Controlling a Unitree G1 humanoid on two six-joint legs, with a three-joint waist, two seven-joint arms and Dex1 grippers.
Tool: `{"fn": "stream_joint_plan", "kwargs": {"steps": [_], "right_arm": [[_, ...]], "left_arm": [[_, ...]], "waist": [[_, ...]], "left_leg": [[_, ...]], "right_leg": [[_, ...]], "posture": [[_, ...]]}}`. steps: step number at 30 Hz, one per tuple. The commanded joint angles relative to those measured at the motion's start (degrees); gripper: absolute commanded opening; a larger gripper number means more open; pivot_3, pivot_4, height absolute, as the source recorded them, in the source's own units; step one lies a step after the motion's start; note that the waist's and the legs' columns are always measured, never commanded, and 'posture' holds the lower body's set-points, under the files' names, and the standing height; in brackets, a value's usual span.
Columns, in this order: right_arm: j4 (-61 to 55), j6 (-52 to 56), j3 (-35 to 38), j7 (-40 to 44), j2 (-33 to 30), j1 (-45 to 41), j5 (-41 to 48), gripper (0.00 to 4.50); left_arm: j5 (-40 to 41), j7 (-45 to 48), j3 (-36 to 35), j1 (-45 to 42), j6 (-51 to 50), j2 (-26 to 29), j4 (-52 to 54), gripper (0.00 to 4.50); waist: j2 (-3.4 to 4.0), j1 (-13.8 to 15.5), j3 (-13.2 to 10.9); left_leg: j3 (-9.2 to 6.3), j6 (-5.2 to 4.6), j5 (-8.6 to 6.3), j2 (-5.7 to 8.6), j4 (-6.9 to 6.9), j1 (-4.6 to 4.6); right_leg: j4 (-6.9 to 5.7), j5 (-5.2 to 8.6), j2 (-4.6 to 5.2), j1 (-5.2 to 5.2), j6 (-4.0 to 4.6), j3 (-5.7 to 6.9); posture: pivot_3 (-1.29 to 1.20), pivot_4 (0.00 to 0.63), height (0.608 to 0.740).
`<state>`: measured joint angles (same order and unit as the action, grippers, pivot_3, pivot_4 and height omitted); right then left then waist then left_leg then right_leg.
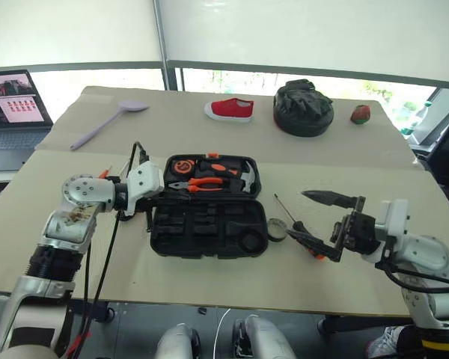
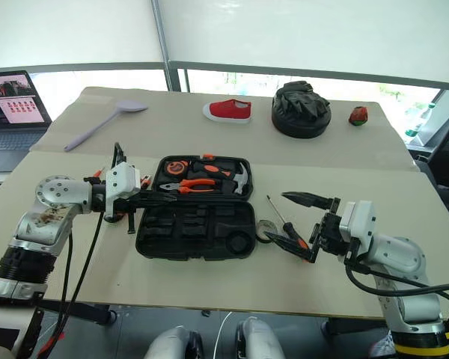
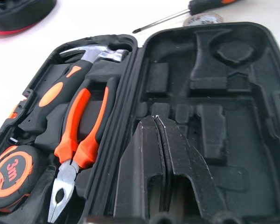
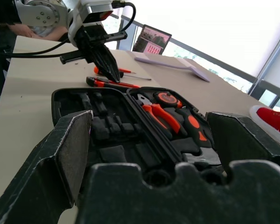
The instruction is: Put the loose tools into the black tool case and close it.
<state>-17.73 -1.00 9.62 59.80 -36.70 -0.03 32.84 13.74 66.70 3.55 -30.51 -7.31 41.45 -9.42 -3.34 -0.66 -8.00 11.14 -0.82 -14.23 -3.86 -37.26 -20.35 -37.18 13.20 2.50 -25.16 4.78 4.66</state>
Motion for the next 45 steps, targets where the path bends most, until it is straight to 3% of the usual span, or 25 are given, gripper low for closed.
{"fn": "stream_joint_plan", "kwargs": {"steps": [1, 3, 7, 10, 12, 15, 21, 28, 34, 39, 43, 45], "right_arm": [[-1.67, -2.01, 1.22, 0.29, 0.69, 0.53, 0.46, 4.5], [-2.04, -2.21, 1.03, 0.39, 1.03, 0.86, 0.42, 4.5], [-1.85, -3.2, 0.28, 0.32, 2.45, 0.41, 0.17, 4.5], [-1.57, -4.48, 0.22, -0.16, 3.66, -0.17, -0.37, 4.5], [-1.54, -4.56, 0.07, -0.68, 4.42, -0.49, -0.34, 4.5], [-1.18, -4.16, -0.42, -0.64, 5.16, -0.94, -0.21, 4.5], [0.51, -3.98, -1.31, -0.5, 5.66, -2.7, -0.7, 4.5], [1.39, -3.54, -2.49, -0.34, 5.42, -4.84, -0.92, 4.5], [1.43, -3.7, -3.19, -0.92, 5.9, -5.0, -1.41, 4.5], [1.18, -3.75, -3.7, -1.25, 6.05, -4.83, -1.45, 4.5], [1.0, -3.58, -3.49, -1.42, 5.91, -4.7, -1.27, 4.5], [1.09, -3.62, -3.42, -1.3, 5.81, -4.49, -1.28, 4.5]], "left_arm": [[4.09, -9.01, -9.99, 1.23, -3.7, -1.09, -0.79, 0.72], [4.98, -13.08, -14.34, 3.07, -5.09, -0.93, -0.73, 1.47], [6.6, -23.06, -28.73, 14.73, -10.83, 1.12, 1.27, 2.89], [8.91, -25.43, -35.34, 21.97, -11.43, 0.07, 4.81, 4.03], [10.36, -26.95, -39.06, 26.68, -11.38, -1.59, 6.08, 4.45], [10.85, -28.84, -42.61, 32.06, -10.31, -3.53, 7.24, 4.45], [13.64, -28.82, -41.77, 35.73, -14.44, -3.6, 11.53, 4.45], [10.01, -37.99, -29.87, 20.31, -29.19, -0.95, 10.45, 4.45], [5.39, -40.74, -22.16, 7.82, -35.39, 0.22, -1.36, 4.45], [2.71, -39.01, -16.53, -0.04, -34.86, -0.66, -10.51, 4.45], [0.98, -35.13, -13.05, -1.27, -30.93, -0.59, -14.98, 4.45], [0.43, -34.63, -12.51, -2.57, -29.58, -1.23, -18.42, 3.92]], "waist": [[0.0, -0.11, 0.0], [0.0, -0.22, 0.0], [0.03, -0.85, -0.01], [0.06, -0.51, -0.04], [0.05, 0.25, -0.05], [0.07, 1.43, -0.07], [0.08, 1.62, -0.07], [0.08, 1.77, -0.07], [0.08, 0.61, -0.08], [0.07, 0.54, -0.09], [0.07, 0.47, -0.08], [0.07, 0.48, -0.09]], "left_leg": [[0.0, -0.02, 0.0, -0.01, 0.0, 0.0], [0.0, -0.03, 0.0, -0.03, 0.0, 0.02], [-0.01, -0.07, -0.03, -0.09, 0.11, 0.1], [-0.01, 0.02, 0.02, -0.09, 0.18, 0.1], [-0.01, 0.01, -0.02, -0.06, 0.16, 0.07], [-0.01, 0.1, -0.49, -0.02, 0.15, 0.06], [-0.04, 0.01, -0.55, -0.02, 0.15, 0.0], [-0.08, 0.04, -0.54, 0.0, 0.15, -0.01], [-0.05, 0.44, -0.27, -0.01, 0.17, -0.01], [-0.06, 0.59, -0.2, 0.0, 0.17, 0.03], [-0.05, 0.59, -0.2, 0.01, 0.17, 0.03], [-0.05, 0.59, -0.2, 0.0, 0.16, 0.02]], "right_leg": [[0.0, 0.0, 0.0, 0.0, 0.0, 0.0], [-0.01, 0.0, 0.0, 0.0, 0.0, -0.01], [-0.01, 0.0, -0.03, 0.0, 0.0, -0.05], [0.01, 0.0, 0.0, -0.05, 0.0, -0.02], [0.06, 0.0, 0.08, -0.05, 0.0, 0.03], [0.13, 0.0, 0.2, 0.0, 0.0, 0.08], [0.17, 0.01, 0.21, -0.02, 0.01, 0.15], [0.16, 0.0, 0.16, 0.03, 0.0, 0.2], [0.13, 0.0, 0.06, 0.01, 0.0, 0.12], [0.06, 0.0, 0.05, -0.01, 0.0, 0.15], [0.06, 0.0, 0.06, 0.0, 0.0, 0.14], [0.06, 0.0, 0.06, -0.01, 0.0, 0.14]], "posture": [[0.0, 0.15, 0.74], [0.0, 0.15, 0.74], [0.0, 0.15, 0.74], [0.0, 0.15, 0.74], [0.0, 0.15, 0.74], [0.0, 0.15, 0.74], [0.0, 0.15, 0.74], [0.0, 0.15, 0.74], [0.0, 0.15, 0.74], [0.0, 0.15, 0.74], [0.0, 0.15, 0.74], [0.0, 0.15, 0.74]]}}
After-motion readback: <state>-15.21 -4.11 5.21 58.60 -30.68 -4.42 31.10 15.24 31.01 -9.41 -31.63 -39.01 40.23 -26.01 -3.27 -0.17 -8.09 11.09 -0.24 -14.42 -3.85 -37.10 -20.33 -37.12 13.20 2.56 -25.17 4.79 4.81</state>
